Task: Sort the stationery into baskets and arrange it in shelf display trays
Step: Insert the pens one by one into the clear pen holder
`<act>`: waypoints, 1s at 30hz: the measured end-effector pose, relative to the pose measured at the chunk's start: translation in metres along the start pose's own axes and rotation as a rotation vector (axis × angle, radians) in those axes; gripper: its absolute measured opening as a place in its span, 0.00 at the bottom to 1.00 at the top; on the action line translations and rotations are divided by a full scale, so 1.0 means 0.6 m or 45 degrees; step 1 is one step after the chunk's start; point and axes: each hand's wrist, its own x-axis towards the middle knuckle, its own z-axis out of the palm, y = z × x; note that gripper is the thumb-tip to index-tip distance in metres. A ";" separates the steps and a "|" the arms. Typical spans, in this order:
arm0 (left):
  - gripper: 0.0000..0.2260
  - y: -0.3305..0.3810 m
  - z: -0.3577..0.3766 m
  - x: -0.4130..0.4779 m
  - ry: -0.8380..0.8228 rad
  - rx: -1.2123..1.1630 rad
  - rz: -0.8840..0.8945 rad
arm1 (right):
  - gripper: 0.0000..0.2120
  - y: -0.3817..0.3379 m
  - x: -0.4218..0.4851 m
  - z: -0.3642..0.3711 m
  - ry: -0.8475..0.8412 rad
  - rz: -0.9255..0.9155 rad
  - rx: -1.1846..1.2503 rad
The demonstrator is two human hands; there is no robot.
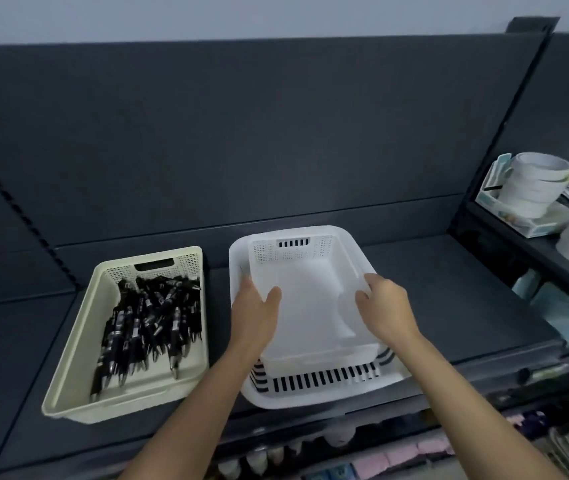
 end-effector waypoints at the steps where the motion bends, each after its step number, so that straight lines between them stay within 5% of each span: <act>1: 0.17 0.001 -0.002 -0.002 0.014 -0.003 0.014 | 0.12 0.000 -0.001 0.001 0.003 -0.012 0.011; 3: 0.20 0.004 -0.007 -0.006 0.040 0.010 0.034 | 0.08 -0.002 -0.005 0.000 -0.009 -0.038 0.020; 6: 0.21 0.001 -0.017 -0.012 0.091 0.089 0.076 | 0.18 -0.015 -0.010 -0.002 0.023 -0.128 -0.018; 17: 0.10 -0.033 -0.138 -0.017 0.316 0.141 0.314 | 0.18 -0.163 -0.049 0.069 -0.122 -0.421 0.079; 26: 0.09 -0.112 -0.300 0.022 0.411 0.106 0.164 | 0.09 -0.283 -0.082 0.174 -0.207 -0.505 0.206; 30: 0.13 -0.152 -0.357 0.036 0.416 0.196 0.079 | 0.19 -0.307 -0.085 0.228 -0.209 -0.399 0.243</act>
